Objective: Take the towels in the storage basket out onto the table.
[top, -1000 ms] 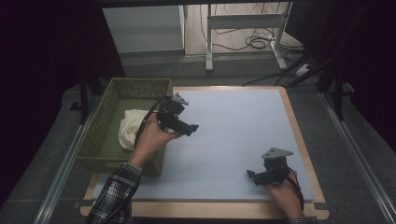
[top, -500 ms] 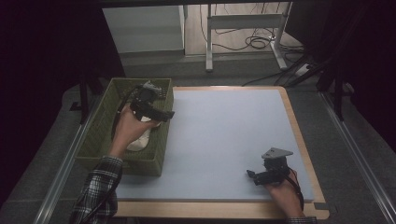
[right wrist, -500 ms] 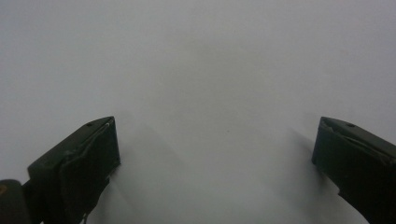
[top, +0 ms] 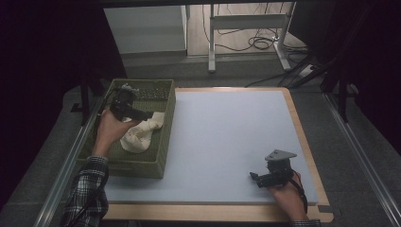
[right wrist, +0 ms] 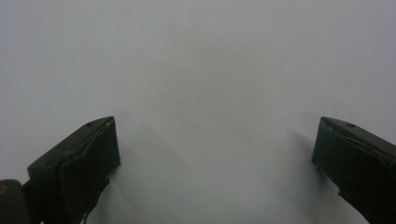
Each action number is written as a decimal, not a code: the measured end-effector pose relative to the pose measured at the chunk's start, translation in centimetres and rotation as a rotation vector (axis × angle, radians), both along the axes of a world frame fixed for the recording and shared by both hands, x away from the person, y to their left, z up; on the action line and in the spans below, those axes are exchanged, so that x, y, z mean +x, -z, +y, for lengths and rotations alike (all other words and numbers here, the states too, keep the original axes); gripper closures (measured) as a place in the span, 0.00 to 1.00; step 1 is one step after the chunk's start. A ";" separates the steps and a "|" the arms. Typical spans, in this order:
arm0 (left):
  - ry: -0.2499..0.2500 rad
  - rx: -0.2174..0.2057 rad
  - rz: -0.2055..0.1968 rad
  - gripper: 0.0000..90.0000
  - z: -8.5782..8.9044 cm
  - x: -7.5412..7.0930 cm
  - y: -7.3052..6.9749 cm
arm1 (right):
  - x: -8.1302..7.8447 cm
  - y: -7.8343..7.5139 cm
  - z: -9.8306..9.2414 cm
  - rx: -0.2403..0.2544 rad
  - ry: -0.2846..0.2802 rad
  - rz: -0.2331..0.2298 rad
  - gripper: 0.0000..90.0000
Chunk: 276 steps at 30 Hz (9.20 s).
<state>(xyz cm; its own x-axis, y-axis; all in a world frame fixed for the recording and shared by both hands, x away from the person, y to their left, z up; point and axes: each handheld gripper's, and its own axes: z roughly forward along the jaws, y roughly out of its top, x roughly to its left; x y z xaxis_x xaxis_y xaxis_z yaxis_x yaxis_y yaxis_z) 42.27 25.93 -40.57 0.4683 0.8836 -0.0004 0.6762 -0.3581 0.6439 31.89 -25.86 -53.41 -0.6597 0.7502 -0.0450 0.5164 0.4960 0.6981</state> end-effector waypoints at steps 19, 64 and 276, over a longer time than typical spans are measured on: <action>-0.095 0.116 0.359 0.02 2.6 4.5 8.4 | 0.0 0.0 0.0 0.001 0.000 0.000 0.01; -0.060 -0.035 0.240 0.89 4.6 0.3 2.2 | 0.0 0.0 0.0 0.001 0.000 0.000 0.01; 0.423 -0.127 0.005 0.65 -20.3 -7.5 9.5 | 9.1 -6.9 1.7 0.052 -0.132 0.052 0.75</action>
